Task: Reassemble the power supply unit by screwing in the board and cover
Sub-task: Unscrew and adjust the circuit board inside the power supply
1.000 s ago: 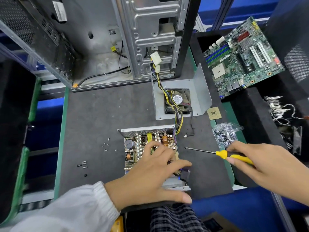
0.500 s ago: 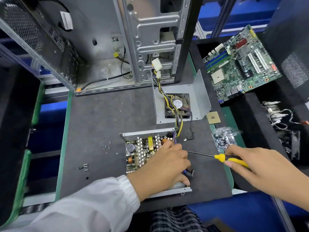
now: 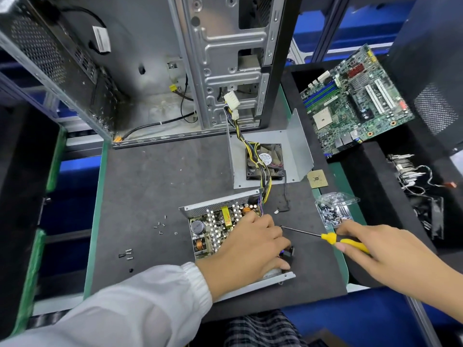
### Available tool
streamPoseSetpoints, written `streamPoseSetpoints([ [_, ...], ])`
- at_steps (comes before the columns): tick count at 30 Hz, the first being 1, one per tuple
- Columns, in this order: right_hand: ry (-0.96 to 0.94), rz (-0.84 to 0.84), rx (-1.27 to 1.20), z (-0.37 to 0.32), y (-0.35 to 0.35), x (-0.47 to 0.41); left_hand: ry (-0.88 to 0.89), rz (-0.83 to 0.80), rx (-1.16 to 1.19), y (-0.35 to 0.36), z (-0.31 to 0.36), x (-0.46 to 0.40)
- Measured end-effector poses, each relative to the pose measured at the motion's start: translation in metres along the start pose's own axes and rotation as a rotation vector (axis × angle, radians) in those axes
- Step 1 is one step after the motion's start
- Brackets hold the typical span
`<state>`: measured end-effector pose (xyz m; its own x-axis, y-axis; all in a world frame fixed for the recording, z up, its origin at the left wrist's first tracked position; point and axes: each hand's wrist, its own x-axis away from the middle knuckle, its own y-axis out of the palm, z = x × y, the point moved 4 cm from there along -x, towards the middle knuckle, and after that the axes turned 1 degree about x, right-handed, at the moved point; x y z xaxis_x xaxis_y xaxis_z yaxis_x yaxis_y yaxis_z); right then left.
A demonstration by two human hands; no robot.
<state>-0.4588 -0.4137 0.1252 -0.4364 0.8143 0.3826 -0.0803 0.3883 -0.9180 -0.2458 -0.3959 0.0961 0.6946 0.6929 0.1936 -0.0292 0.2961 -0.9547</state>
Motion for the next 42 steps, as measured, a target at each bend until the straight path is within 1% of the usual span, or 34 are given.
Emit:
streamPoseSetpoints([
  [2,0.013,-0.013,0.005,0.001,0.002,0.0,0.066,-0.035,-0.002,0.0,-0.002,0.001],
  [4,0.023,-0.017,0.007,0.001,0.003,0.001,0.073,-0.069,-0.05,0.0,-0.002,-0.002],
  [5,0.028,-0.014,0.008,0.001,0.003,0.001,0.082,-0.063,-0.077,-0.001,0.0,-0.005],
  [7,0.037,-0.008,0.01,0.002,0.004,0.003,0.154,-0.046,-0.129,-0.005,0.005,-0.011],
  [10,0.054,-0.001,-0.015,0.004,0.004,0.006,0.257,-0.132,-0.229,-0.007,0.006,-0.01],
  [13,0.078,0.007,-0.049,0.003,0.004,0.009,0.289,-0.146,-0.273,-0.002,0.005,-0.003],
  [15,0.089,0.018,-0.067,0.002,0.005,0.011,0.262,-0.111,-0.191,0.0,0.005,-0.003],
  [18,0.109,0.026,-0.095,0.001,0.005,0.014,0.194,-0.08,0.046,-0.001,0.001,-0.007],
  [20,0.113,0.026,-0.1,0.0,0.004,0.016,0.171,-0.044,0.103,-0.003,0.0,-0.008],
  [24,0.124,0.026,-0.122,0.0,0.004,0.017,0.038,-0.01,0.218,-0.005,-0.004,-0.01],
  [27,0.126,0.02,-0.123,-0.002,0.005,0.017,0.018,0.036,0.309,-0.01,-0.004,-0.009],
  [30,0.115,0.009,-0.129,-0.004,0.006,0.015,-0.003,0.024,0.589,-0.014,-0.012,-0.011],
  [31,0.113,0.006,-0.13,-0.005,0.006,0.015,-0.021,0.018,0.641,-0.016,-0.016,-0.01],
  [32,0.11,0.004,-0.128,-0.005,0.006,0.014,-0.03,0.019,0.63,-0.017,-0.018,-0.009],
  [35,0.097,0.007,-0.122,-0.007,0.005,0.012,-0.033,0.067,0.429,-0.018,-0.016,0.005],
  [36,0.093,0.006,-0.125,-0.007,0.004,0.011,-0.034,0.095,0.399,-0.019,-0.014,0.012],
  [37,0.09,0.005,-0.129,-0.008,0.004,0.011,-0.018,0.129,0.374,-0.021,-0.014,0.019],
  [39,0.082,0.002,-0.121,-0.008,0.003,0.01,0.072,0.173,0.26,-0.024,-0.014,0.033],
  [40,0.076,0.001,-0.113,-0.009,0.002,0.009,0.111,0.176,0.266,-0.024,-0.016,0.041],
  [42,0.063,0.002,-0.098,-0.01,-0.001,0.007,0.118,0.175,0.469,-0.026,-0.021,0.056],
])
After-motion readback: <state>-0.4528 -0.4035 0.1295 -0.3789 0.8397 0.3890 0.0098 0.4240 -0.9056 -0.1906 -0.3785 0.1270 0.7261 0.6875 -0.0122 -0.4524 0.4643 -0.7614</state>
